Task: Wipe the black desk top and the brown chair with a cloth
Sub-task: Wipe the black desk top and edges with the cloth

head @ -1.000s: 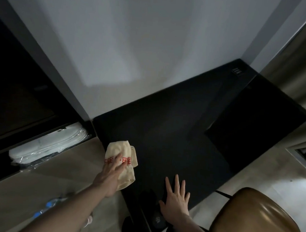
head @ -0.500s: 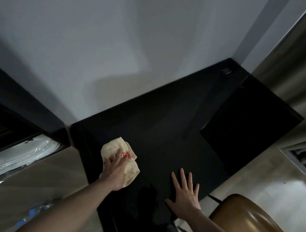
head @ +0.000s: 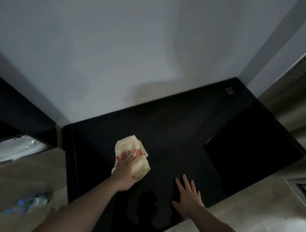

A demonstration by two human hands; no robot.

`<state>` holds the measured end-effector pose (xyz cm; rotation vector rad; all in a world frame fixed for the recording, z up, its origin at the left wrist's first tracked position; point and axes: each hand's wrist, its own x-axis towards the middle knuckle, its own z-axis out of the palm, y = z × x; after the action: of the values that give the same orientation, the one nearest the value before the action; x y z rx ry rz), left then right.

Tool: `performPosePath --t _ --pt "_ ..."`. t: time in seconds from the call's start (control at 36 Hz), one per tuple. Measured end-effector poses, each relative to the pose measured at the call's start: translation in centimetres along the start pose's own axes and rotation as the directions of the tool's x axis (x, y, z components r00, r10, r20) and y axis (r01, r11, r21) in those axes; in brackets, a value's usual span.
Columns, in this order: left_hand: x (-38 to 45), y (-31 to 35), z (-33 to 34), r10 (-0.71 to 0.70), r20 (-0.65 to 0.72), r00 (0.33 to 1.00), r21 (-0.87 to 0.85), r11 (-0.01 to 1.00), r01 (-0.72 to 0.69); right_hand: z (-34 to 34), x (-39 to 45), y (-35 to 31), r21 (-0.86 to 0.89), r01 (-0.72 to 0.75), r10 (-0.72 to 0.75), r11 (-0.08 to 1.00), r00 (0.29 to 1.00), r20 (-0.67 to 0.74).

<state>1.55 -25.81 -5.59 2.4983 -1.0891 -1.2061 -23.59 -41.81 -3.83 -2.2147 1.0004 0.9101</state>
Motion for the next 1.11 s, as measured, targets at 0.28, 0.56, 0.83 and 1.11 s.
performPosePath --t 0.28,0.56,0.83,1.11 --pt "-10.8 -5.4 2.9 -0.228 0.017 0.974 0.058 0.972 0.227 -0.9 -1.2 -7.0 -0.003 0.064 -0.064 0.998 0.998 -0.014" --pt "-14.0 -7.9 5.5 -0.310 0.137 0.941 0.087 0.950 0.301 0.5 -1.5 -15.9 -0.057 0.253 -0.256 0.966 0.964 -0.069" --pt "-11.4 -4.8 5.1 -0.458 0.065 0.887 -0.046 0.886 0.461 -1.6 2.5 -18.6 -0.255 0.369 -0.399 0.894 0.914 -0.073" --pt "-7.6 -2.3 5.4 -0.623 0.157 0.766 -0.049 0.770 0.636 -2.6 8.7 -18.5 -0.462 0.515 -0.539 0.722 0.838 0.091"
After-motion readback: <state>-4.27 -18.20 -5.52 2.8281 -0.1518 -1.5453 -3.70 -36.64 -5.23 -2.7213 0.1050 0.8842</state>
